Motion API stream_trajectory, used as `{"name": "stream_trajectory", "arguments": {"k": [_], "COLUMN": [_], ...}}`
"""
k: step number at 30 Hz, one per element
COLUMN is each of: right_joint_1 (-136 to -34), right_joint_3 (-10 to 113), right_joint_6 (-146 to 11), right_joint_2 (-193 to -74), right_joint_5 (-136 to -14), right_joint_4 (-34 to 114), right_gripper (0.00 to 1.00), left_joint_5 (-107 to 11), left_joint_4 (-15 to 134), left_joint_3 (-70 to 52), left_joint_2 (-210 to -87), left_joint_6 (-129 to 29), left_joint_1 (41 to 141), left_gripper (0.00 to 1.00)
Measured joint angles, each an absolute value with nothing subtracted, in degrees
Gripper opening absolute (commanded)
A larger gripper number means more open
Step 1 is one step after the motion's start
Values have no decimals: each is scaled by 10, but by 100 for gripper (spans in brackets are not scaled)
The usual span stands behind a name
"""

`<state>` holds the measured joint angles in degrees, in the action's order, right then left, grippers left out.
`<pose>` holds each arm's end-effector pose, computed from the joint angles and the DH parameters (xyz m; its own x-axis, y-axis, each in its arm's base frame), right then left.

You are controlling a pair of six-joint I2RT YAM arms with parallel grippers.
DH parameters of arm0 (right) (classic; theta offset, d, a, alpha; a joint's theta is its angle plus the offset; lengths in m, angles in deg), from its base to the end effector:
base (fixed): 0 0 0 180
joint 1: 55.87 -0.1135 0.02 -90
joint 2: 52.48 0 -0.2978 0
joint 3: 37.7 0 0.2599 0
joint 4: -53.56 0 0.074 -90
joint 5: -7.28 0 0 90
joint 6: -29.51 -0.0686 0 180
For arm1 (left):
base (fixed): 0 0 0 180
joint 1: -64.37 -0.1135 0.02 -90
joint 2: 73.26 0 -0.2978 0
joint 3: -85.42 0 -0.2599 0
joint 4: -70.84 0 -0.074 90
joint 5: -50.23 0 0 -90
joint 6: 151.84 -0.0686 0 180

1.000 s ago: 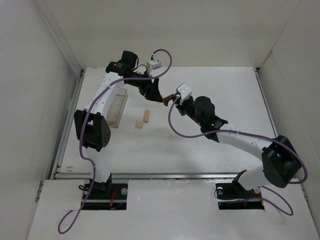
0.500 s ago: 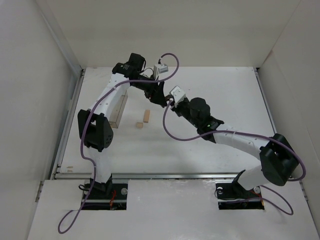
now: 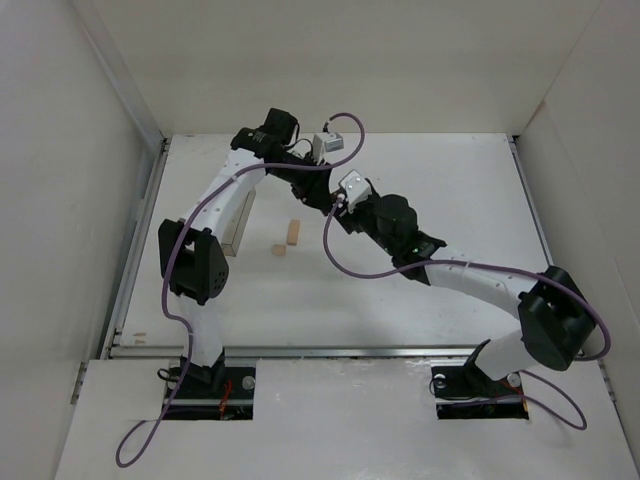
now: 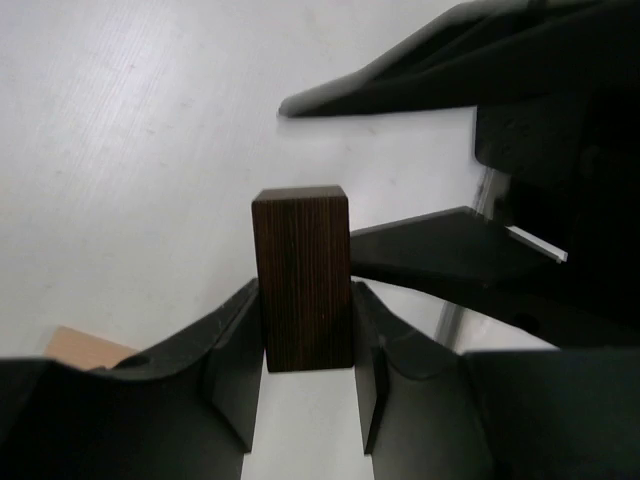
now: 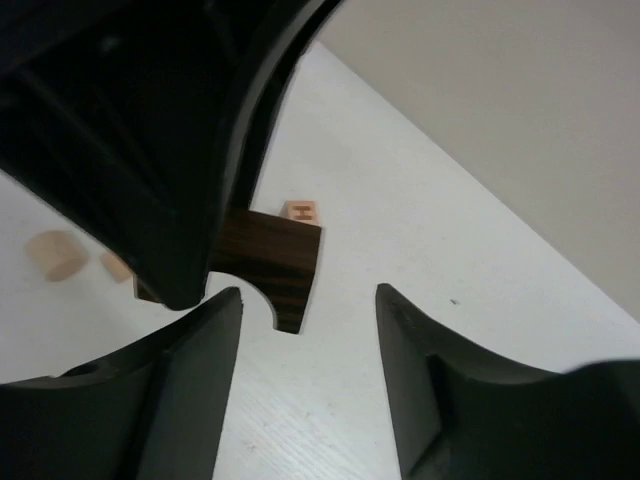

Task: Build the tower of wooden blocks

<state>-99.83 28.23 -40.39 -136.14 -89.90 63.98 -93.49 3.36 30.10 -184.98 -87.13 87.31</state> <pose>0.2763 0.2545 0.3123 0.1200 -0.3580 -0.9260 -0.5944 0.7211 -0.3558 0.3929 -0.2263 0.3551 -0.3954 0.4419 -0.8052 0.9185 0.1922 -0.3456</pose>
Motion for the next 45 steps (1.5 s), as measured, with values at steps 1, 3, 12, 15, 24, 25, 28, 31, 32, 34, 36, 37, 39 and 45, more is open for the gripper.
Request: {"name": "stream_trajectory", "arguments": {"k": [1,3,12,15,24,25,28,31,32,34,36,37,39,45], "right_joint_1": [-999,-997,-974,-953,-941,-941,-940,-937,-937,-936,-936,-936,-936,-936], "right_joint_3": [286,290,157,128,104,103,96,93,93,93,93,93,93,93], "right_joint_6": [-407,-423,-520,-554,-597,-598,-601,-603,-603,-604,-604,-604,-605,-607], "right_joint_2": [-1362,-1360,-1166,-1081,-968,-968,-968,-969,-969,-969,-969,-969,-969,-969], "right_joint_5": [-913,-923,-931,-932,-935,-935,-935,-936,-936,-936,-936,-936,-936,-936], "right_joint_4": [629,624,561,541,491,487,479,468,466,466,466,466,466,466], "right_gripper": [72,79,89,89,91,91,91,91,91,91,91,91,91,91], "left_joint_5": [-918,-881,-650,-624,-658,-662,-668,-667,-666,-665,-668,-668,-670,-675], "left_joint_4": [43,65,254,303,417,427,441,431,417,372,335,324,307,305], "left_joint_3": [297,276,104,58,12,6,-10,-8,0,29,64,76,78,75], "left_joint_2": [-1849,-1844,-1829,-1829,-1832,-1833,-1840,-1861,-1872,-1901,-1932,-1936,-1937,-1937], "left_joint_6": [-872,-872,-948,-1008,-1071,-1073,-1095,-1122,-1131,-1149,-1164,-1170,-1176,-1156], "left_joint_1": [876,881,918,935,960,961,964,976,981,993,1005,1009,1016,1026], "left_gripper": [0,0,0,0,0,0,0,1,3,4,5,5,5,13]}}
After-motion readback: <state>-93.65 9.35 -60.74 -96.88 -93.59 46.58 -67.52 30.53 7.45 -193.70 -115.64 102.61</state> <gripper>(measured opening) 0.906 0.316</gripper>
